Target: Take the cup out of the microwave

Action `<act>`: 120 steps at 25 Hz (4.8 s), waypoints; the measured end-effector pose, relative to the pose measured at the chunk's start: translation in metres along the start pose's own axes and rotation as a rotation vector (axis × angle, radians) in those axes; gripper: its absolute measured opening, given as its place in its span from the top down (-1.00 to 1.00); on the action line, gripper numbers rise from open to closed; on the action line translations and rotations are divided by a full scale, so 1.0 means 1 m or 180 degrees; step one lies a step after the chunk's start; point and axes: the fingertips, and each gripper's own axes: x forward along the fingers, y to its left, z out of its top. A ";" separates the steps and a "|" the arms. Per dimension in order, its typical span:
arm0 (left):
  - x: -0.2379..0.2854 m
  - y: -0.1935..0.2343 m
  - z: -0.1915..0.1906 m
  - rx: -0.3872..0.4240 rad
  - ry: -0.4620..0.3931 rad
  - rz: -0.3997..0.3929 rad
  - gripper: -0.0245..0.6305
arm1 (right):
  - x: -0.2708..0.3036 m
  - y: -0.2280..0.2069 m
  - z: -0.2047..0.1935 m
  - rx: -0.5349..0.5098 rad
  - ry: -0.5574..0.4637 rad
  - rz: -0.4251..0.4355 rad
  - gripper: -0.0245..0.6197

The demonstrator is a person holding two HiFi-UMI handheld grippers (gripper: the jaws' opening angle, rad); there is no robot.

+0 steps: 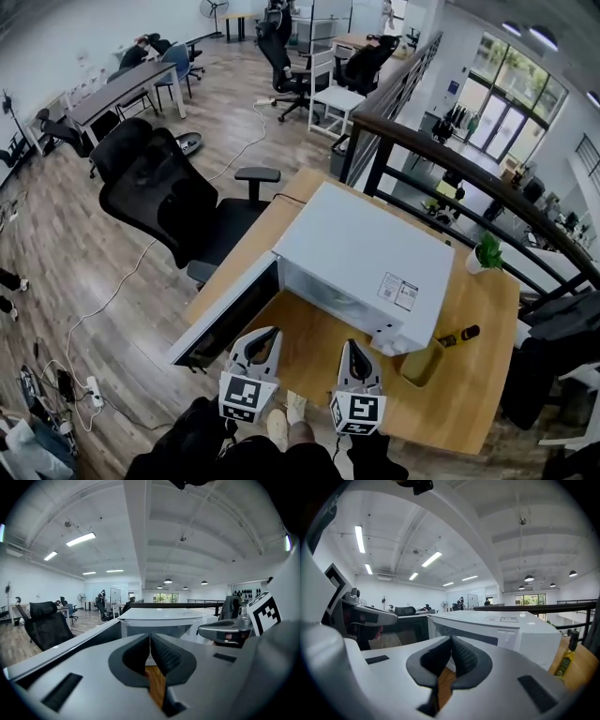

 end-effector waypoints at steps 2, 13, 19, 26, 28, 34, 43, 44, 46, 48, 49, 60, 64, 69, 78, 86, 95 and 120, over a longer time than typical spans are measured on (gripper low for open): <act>0.019 0.002 -0.003 -0.0026 0.0059 0.0010 0.84 | 0.017 -0.008 -0.005 0.0025 0.0049 0.0025 0.88; 0.107 0.023 -0.036 -0.0126 0.0290 0.0037 0.84 | 0.106 -0.041 -0.047 0.0167 0.0255 0.0105 0.88; 0.131 0.033 -0.046 -0.0168 0.0380 0.0029 0.84 | 0.137 -0.046 -0.060 0.0231 0.0343 0.0063 0.87; 0.147 0.044 -0.055 -0.0219 0.0451 0.0052 0.84 | 0.170 -0.051 -0.069 0.0369 0.0406 0.0024 0.25; 0.150 0.046 -0.056 -0.0233 0.0463 0.0045 0.84 | 0.180 -0.051 -0.071 0.0405 0.0425 0.0029 0.06; 0.161 0.048 -0.059 -0.0275 0.0492 0.0000 0.84 | 0.207 -0.056 -0.080 0.0382 0.0524 -0.0086 -0.60; 0.175 0.054 -0.061 -0.0308 0.0513 -0.0055 0.84 | 0.239 -0.064 -0.090 0.0381 0.0632 -0.0188 -0.73; 0.176 0.055 -0.061 -0.0310 0.0516 -0.0055 0.84 | 0.242 -0.065 -0.091 0.0383 0.0635 -0.0200 -0.73; 0.178 0.056 -0.061 -0.0309 0.0520 -0.0056 0.84 | 0.245 -0.068 -0.091 0.0371 0.0644 -0.0234 -0.71; 0.179 0.056 -0.060 -0.0308 0.0523 -0.0062 0.84 | 0.246 -0.070 -0.091 0.0334 0.0656 -0.0280 -0.61; 0.179 0.057 -0.060 -0.0307 0.0524 -0.0067 0.84 | 0.247 -0.071 -0.091 0.0308 0.0660 -0.0306 -0.55; 0.182 0.056 -0.061 -0.0312 0.0519 -0.0091 0.84 | 0.248 -0.074 -0.090 0.0240 0.0648 -0.0403 -0.25; 0.178 0.058 -0.060 -0.0301 0.0505 -0.0072 0.84 | 0.245 -0.073 -0.089 0.0278 0.0649 -0.0386 -0.25; 0.168 0.058 -0.054 -0.0291 0.0466 -0.0051 0.84 | 0.236 -0.067 -0.080 0.0270 0.0586 -0.0372 -0.25; 0.132 0.052 -0.041 -0.0246 0.0352 -0.0022 0.84 | 0.206 -0.048 -0.063 0.0258 0.0484 -0.0306 -0.25; 0.090 0.039 -0.024 -0.0153 0.0218 -0.0014 0.84 | 0.163 -0.027 -0.049 0.0242 0.0411 -0.0260 -0.25; 0.040 0.023 -0.007 -0.0055 0.0070 0.0012 0.84 | 0.107 -0.011 -0.037 0.0217 0.0346 -0.0224 -0.24; -0.094 -0.038 0.016 0.0124 -0.0271 -0.0069 0.84 | -0.079 0.035 0.021 0.0057 -0.0103 -0.0136 -0.24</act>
